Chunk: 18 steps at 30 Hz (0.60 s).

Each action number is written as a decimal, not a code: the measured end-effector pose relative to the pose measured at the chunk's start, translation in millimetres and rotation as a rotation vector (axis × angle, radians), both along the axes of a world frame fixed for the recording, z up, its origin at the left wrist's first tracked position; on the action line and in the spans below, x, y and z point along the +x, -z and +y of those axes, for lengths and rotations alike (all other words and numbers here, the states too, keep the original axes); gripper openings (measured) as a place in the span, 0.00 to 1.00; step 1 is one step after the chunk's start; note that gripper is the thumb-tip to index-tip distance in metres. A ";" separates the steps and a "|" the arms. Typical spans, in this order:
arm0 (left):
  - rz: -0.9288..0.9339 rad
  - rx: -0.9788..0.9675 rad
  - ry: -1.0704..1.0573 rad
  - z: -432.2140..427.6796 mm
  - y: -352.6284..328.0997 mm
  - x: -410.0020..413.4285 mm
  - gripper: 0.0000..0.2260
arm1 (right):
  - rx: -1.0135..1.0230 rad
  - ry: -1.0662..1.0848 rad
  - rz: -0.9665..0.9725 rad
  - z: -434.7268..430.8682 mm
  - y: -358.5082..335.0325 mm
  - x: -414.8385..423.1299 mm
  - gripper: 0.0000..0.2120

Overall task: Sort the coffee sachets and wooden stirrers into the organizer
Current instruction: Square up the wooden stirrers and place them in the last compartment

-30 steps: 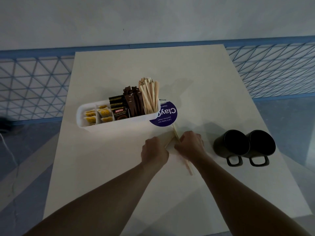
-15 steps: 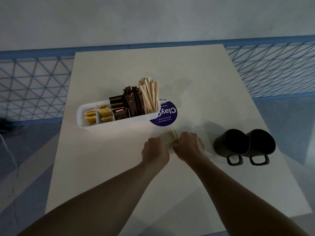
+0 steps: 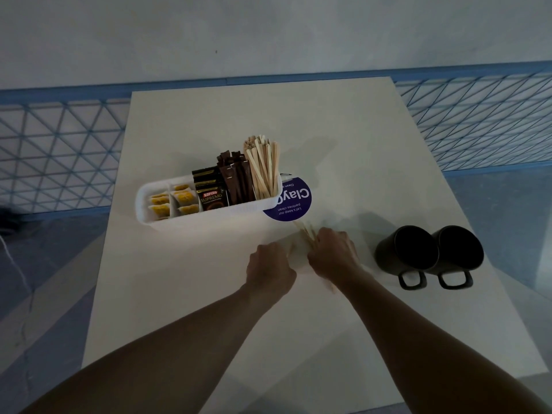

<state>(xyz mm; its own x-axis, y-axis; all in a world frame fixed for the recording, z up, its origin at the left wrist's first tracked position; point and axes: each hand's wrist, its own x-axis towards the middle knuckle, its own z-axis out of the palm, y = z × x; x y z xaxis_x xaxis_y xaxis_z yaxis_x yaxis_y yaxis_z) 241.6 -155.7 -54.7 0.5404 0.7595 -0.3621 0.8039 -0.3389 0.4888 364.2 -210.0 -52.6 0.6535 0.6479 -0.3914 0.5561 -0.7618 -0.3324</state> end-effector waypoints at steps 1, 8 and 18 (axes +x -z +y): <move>0.000 -0.002 0.005 0.6 -1.6 -0.3 0.18 | 0.002 0.005 0.005 -0.1 0.1 1.2 0.04; 0.039 -0.038 0.042 7.6 -4.8 -4.7 0.13 | 0.023 0.092 0.073 -0.1 -1.8 11.6 0.03; 0.006 -0.100 0.076 25.2 -7.9 -6.6 0.08 | 0.067 0.122 0.122 -5.6 -8.6 14.8 0.08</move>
<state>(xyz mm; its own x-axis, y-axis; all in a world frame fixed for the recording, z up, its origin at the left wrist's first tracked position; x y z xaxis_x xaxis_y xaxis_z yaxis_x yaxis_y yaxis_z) 235.0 -130.5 -46.9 0.5929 0.6761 -0.4375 0.7807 -0.3492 0.5182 379.1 -215.6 -44.0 0.6790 0.5943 -0.4310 0.4135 -0.7947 -0.4444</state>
